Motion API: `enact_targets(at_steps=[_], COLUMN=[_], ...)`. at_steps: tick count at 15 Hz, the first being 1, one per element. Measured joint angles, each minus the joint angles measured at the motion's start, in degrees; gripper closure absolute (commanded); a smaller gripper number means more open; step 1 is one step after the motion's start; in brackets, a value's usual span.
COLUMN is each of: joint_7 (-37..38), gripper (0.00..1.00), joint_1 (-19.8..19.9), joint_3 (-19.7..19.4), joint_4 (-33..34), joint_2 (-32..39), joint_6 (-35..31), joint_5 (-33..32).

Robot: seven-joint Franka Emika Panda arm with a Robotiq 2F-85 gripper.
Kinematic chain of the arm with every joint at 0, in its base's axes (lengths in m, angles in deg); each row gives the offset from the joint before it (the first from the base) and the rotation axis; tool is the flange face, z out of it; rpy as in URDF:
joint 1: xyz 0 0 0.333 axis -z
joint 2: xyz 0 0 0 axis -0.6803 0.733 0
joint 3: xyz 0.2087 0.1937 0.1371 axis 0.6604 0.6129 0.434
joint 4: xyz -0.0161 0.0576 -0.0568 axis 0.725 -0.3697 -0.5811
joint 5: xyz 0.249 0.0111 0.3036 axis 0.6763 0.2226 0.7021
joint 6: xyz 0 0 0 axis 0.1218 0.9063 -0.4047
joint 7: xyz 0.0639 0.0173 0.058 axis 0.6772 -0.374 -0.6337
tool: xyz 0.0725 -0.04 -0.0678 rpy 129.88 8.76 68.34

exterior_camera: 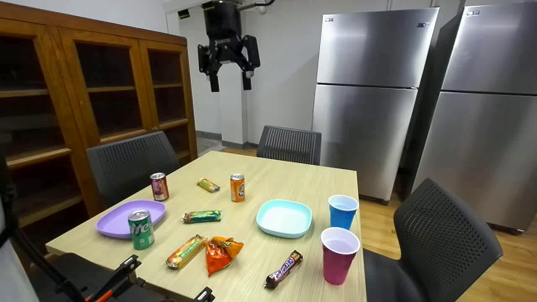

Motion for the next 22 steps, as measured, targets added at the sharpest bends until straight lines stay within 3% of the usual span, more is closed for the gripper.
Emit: enact_targets(at_steps=[14, 22], joint_7=[-1.46, -4.38], gripper=[0.00, 0.00], joint_1=[-0.55, -0.82], joint_3=[-0.62, -0.77], joint_4=[-0.66, -2.62], joint_2=[1.73, 6.11], joint_6=[-0.64, -10.97], joint_5=[1.99, 2.53])
